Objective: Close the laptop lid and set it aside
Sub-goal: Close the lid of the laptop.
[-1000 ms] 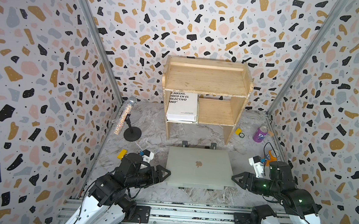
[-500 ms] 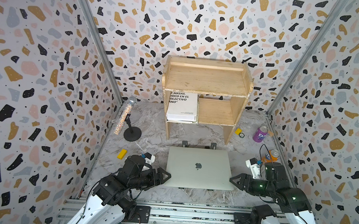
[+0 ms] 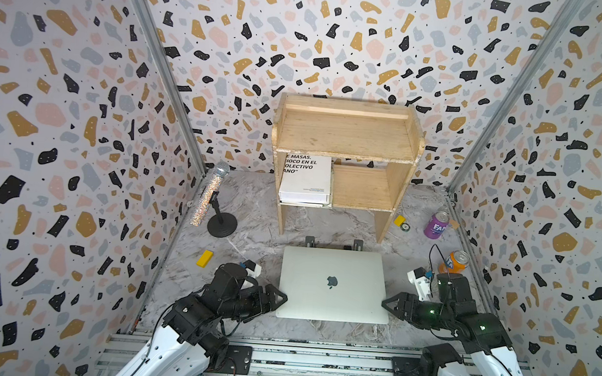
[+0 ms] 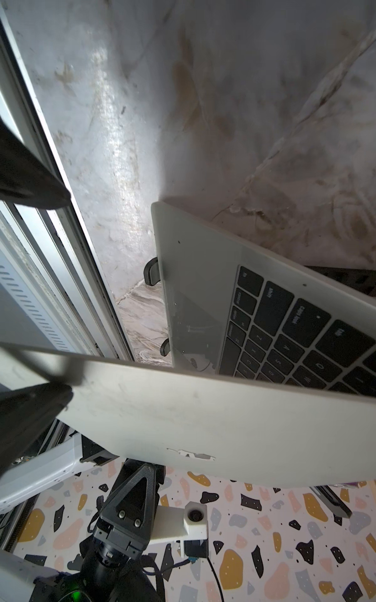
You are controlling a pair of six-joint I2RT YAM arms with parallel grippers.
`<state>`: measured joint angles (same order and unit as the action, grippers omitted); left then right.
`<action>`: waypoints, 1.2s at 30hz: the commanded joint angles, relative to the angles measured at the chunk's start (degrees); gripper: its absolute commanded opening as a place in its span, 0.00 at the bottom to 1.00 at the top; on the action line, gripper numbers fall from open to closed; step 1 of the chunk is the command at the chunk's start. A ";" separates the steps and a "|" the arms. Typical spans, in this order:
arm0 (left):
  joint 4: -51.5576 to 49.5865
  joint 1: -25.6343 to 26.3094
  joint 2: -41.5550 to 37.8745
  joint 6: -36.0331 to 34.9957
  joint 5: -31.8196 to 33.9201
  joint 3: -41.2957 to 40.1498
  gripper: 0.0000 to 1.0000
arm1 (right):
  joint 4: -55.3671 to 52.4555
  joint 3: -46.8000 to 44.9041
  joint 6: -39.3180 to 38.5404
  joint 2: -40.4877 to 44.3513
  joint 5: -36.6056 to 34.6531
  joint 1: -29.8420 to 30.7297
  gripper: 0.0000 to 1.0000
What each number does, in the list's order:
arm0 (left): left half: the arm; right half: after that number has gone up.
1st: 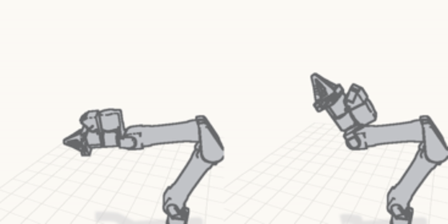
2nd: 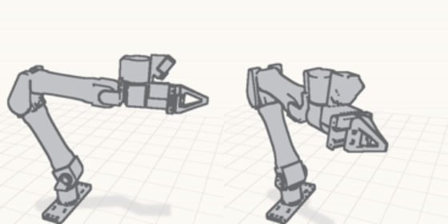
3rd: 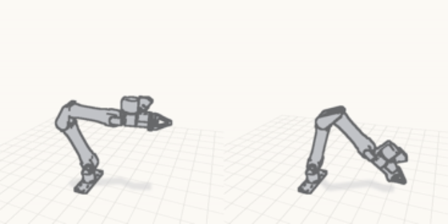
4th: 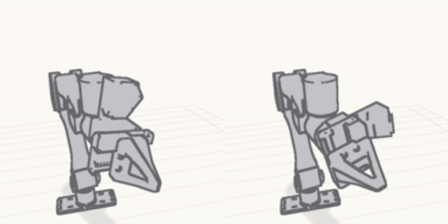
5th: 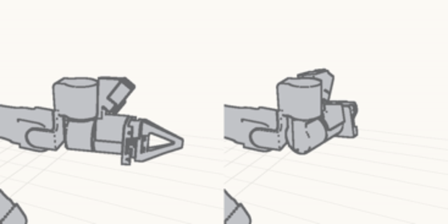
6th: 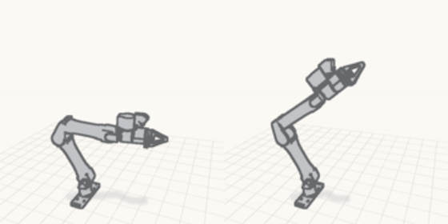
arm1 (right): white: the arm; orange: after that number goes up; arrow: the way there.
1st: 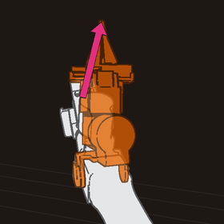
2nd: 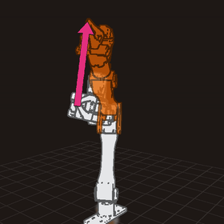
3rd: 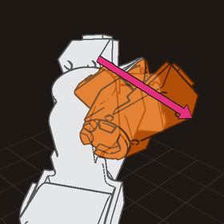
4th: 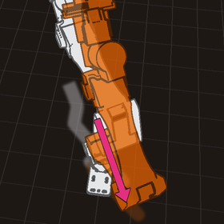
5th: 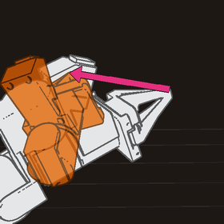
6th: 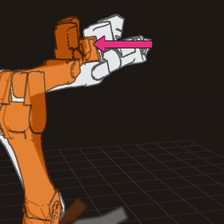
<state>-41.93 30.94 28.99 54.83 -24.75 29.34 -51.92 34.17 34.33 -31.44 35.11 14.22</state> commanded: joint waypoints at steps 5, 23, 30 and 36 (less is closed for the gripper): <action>2.60 0.17 0.49 0.37 2.46 -2.47 0.85 | 2.54 -1.72 -0.36 -1.26 -1.00 0.11 0.65; 8.53 0.20 2.65 1.31 3.92 -7.99 0.86 | 8.74 -5.76 -0.05 -5.28 -1.57 0.28 0.68; 11.25 0.17 3.79 2.02 4.44 -9.68 0.86 | 11.68 -7.63 0.36 -7.04 -1.70 0.46 0.68; 13.02 0.17 4.76 2.27 4.88 -10.81 0.86 | 13.99 -9.03 0.38 -8.70 -2.14 0.72 0.68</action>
<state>-31.33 30.94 33.32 56.53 -22.35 19.84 -39.94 25.74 34.52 -39.55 34.11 14.61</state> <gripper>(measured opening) 0.856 0.682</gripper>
